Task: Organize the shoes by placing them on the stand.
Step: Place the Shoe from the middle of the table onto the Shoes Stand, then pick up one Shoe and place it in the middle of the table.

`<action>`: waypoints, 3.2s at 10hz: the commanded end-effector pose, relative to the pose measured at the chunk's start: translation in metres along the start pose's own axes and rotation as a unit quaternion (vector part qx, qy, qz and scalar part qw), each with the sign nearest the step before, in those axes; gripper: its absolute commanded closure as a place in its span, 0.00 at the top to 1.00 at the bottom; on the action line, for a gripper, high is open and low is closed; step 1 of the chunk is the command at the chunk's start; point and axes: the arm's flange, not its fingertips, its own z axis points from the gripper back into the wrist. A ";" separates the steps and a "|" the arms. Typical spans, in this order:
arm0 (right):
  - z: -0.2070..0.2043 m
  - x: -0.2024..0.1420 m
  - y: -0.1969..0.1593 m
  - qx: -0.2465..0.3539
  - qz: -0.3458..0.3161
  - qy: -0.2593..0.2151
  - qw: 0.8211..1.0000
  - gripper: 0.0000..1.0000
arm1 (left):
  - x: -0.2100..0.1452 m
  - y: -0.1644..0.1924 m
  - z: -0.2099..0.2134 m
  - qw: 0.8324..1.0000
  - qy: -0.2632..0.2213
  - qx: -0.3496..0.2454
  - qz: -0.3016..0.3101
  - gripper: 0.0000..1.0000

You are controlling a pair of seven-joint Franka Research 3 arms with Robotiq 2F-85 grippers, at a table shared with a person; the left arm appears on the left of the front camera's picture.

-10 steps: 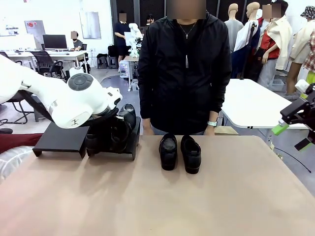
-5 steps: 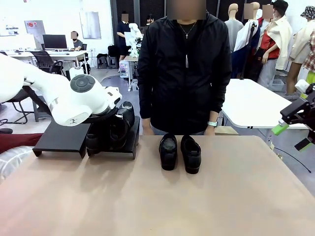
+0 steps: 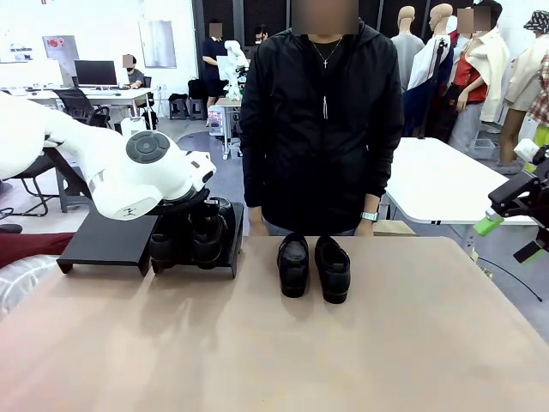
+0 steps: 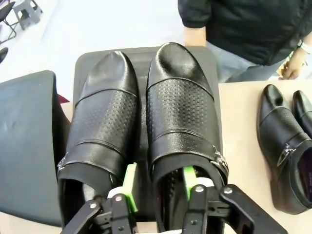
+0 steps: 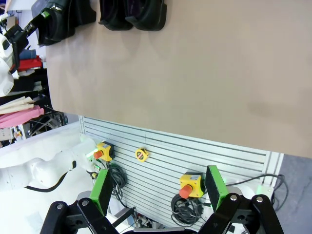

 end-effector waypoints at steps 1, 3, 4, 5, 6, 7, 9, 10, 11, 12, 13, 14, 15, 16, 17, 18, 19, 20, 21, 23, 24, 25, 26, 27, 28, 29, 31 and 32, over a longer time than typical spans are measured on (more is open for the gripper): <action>0.002 0.001 0.002 0.007 -0.005 0.003 1.000 1.00 | -0.003 0.000 0.005 1.000 -0.023 -0.001 0.013 1.00; 0.002 0.001 0.002 0.007 -0.005 0.003 1.000 1.00 | -0.006 -0.004 0.035 0.999 -0.027 -0.026 0.006 1.00; 0.002 0.001 0.002 0.007 -0.005 0.003 1.000 1.00 | -0.009 -0.009 0.062 0.999 -0.005 -0.050 -0.011 1.00; 0.002 0.001 0.002 0.007 -0.005 0.003 1.000 1.00 | -0.015 -0.014 0.096 0.997 0.016 -0.070 -0.038 1.00; 0.002 0.001 0.002 0.007 -0.005 0.003 1.000 1.00 | -0.025 -0.015 0.129 0.995 0.044 -0.071 -0.057 1.00; 0.002 0.001 0.002 0.007 -0.005 0.003 1.000 1.00 | -0.040 -0.012 0.166 0.992 0.058 -0.093 -0.063 1.00; 0.002 0.001 0.002 0.007 -0.005 0.003 1.000 1.00 | -0.075 0.000 0.223 0.982 0.094 -0.143 -0.075 1.00; 0.002 0.001 0.002 0.007 -0.005 0.003 1.000 1.00 | -0.093 0.008 0.245 0.972 0.124 -0.169 -0.107 1.00; 0.002 0.001 0.002 0.007 -0.005 0.003 1.000 1.00 | -0.109 0.019 0.265 0.957 0.157 -0.200 -0.141 1.00; 0.002 0.001 0.002 0.007 -0.005 0.003 1.000 1.00 | -0.122 0.031 0.282 0.943 0.173 -0.225 -0.172 1.00; 0.002 0.001 0.002 0.007 -0.005 0.003 1.000 1.00 | -0.138 0.043 0.298 0.925 0.187 -0.263 -0.202 1.00; 0.002 0.001 0.002 0.007 -0.005 0.003 1.000 1.00 | -0.158 0.055 0.314 0.920 0.188 -0.276 -0.207 1.00; 0.002 0.001 0.002 0.007 -0.005 0.003 1.000 1.00 | -0.178 0.077 0.330 0.931 0.165 -0.277 -0.172 1.00; 0.002 0.001 0.002 0.007 -0.005 0.003 1.000 1.00 | -0.197 0.109 0.346 0.945 0.126 -0.282 -0.109 1.00; 0.002 0.001 0.002 0.007 -0.005 0.003 1.000 1.00 | -0.212 0.140 0.353 0.944 0.105 -0.306 -0.070 1.00; 0.002 0.001 0.002 0.007 -0.005 0.003 1.000 1.00 | -0.222 0.168 0.350 0.956 0.071 -0.282 0.032 1.00; 0.002 0.001 0.002 0.007 -0.005 0.003 1.000 1.00 | -0.230 0.195 0.340 0.954 0.060 -0.278 0.099 1.00; 0.002 0.001 0.002 0.007 -0.005 0.003 1.000 1.00 | -0.236 0.218 0.321 0.943 0.078 -0.297 0.126 1.00; 0.002 0.001 0.002 0.007 -0.005 0.003 1.000 1.00 | -0.119 0.171 0.401 0.955 0.092 -0.281 0.023 1.00; 0.002 0.001 0.002 0.007 -0.005 0.003 1.000 1.00 | -0.119 0.171 0.401 0.955 0.092 -0.281 0.023 1.00; 0.002 0.001 0.002 0.007 -0.005 0.003 1.000 1.00 | -0.119 0.171 0.401 0.955 0.092 -0.281 0.023 1.00; 0.002 0.001 0.002 0.007 -0.005 0.003 1.000 1.00 | -0.119 0.171 0.401 0.955 0.092 -0.281 0.023 1.00; 0.002 0.001 0.002 0.007 -0.005 0.003 1.000 1.00 | -0.119 0.171 0.401 0.955 0.092 -0.281 0.023 1.00; 0.002 0.001 0.002 0.007 -0.005 0.003 1.000 1.00 | -0.119 0.171 0.401 0.955 0.092 -0.281 0.023 1.00; 0.002 0.001 0.002 0.007 -0.005 0.003 1.000 1.00 | -0.119 0.171 0.401 0.955 0.092 -0.281 0.023 1.00; 0.002 0.001 0.002 0.007 -0.005 0.003 1.000 1.00 | -0.119 0.171 0.401 0.955 0.092 -0.281 0.023 1.00; 0.002 0.001 0.002 0.007 -0.005 0.003 1.000 1.00 | -0.119 0.171 0.401 0.955 0.092 -0.281 0.023 1.00; 0.002 0.001 0.002 0.007 -0.005 0.003 1.000 1.00 | -0.119 0.171 0.401 0.955 0.092 -0.281 0.023 1.00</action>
